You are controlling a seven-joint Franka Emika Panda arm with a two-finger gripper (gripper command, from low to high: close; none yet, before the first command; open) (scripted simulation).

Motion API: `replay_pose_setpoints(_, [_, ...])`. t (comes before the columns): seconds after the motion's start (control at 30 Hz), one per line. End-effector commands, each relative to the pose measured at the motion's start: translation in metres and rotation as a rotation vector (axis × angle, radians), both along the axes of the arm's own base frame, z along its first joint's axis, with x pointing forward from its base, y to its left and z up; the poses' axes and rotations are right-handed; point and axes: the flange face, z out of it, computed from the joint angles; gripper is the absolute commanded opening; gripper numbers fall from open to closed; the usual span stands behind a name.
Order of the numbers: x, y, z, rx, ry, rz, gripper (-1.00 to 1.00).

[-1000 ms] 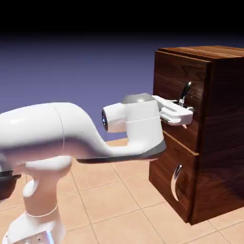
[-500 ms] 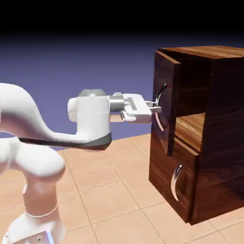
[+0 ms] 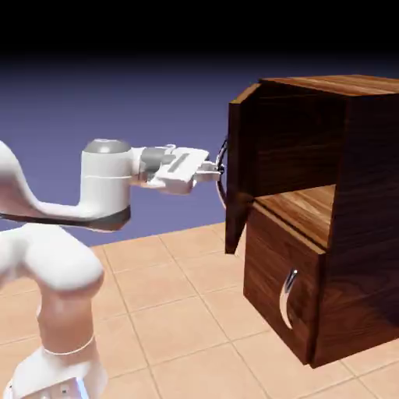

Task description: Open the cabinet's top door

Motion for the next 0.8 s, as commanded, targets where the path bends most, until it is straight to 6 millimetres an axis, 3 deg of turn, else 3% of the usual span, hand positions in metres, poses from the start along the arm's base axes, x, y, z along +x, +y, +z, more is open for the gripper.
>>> replay_pose_setpoints(0.0, [-0.002, 0.006, 0.000, 0.000, 0.000, -0.019, -1.00])
replay_pose_setpoints(0.43, [-0.019, 0.094, 0.000, 0.000, 0.000, -0.336, -1.00])
replay_pose_setpoints(0.77, [-0.008, 0.179, 0.000, 0.000, 0.000, -0.635, -1.00])
